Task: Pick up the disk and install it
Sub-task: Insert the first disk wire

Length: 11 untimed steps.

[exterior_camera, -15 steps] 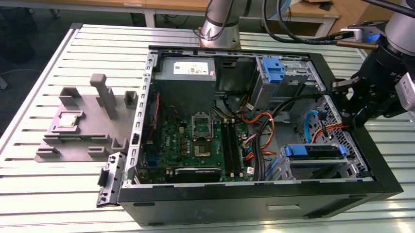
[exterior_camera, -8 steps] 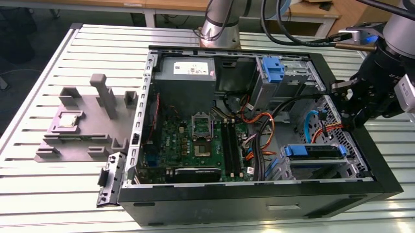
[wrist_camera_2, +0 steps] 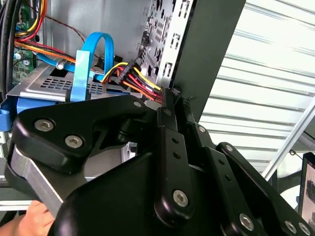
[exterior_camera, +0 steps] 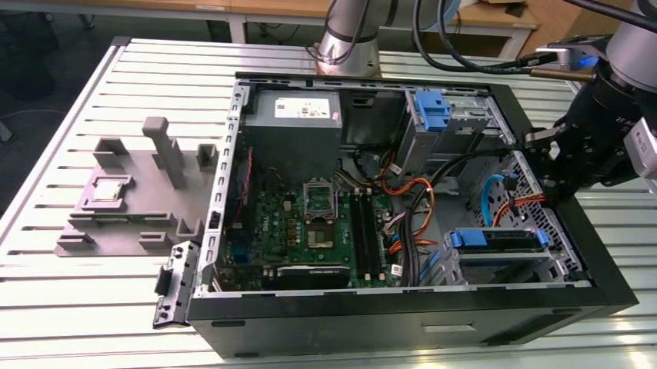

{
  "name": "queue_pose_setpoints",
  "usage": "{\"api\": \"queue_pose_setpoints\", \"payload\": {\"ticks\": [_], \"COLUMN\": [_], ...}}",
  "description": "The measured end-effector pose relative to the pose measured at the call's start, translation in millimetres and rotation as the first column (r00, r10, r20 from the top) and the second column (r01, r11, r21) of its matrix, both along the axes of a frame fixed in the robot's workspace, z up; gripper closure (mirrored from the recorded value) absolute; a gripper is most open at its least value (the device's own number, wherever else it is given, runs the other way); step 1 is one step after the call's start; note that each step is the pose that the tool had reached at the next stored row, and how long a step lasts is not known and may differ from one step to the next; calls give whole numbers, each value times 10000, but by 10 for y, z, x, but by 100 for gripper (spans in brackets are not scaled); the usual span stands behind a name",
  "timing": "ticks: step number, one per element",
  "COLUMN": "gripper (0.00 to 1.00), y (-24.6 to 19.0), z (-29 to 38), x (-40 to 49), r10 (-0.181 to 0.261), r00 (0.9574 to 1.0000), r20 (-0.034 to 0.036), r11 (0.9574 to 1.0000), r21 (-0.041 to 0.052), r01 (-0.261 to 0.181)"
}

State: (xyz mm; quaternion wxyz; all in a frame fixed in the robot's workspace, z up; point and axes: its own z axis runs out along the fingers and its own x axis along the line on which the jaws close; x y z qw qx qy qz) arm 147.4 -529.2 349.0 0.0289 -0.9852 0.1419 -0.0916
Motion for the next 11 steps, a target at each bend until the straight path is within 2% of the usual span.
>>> {"api": "queue_pose_setpoints", "payload": {"ticks": [11], "gripper": [79], "y": [0], "z": [13], "x": [2], "r10": [0], "r00": [10000], "r20": [-6], "r11": [10000], "r21": [-10], "r01": [0]}}
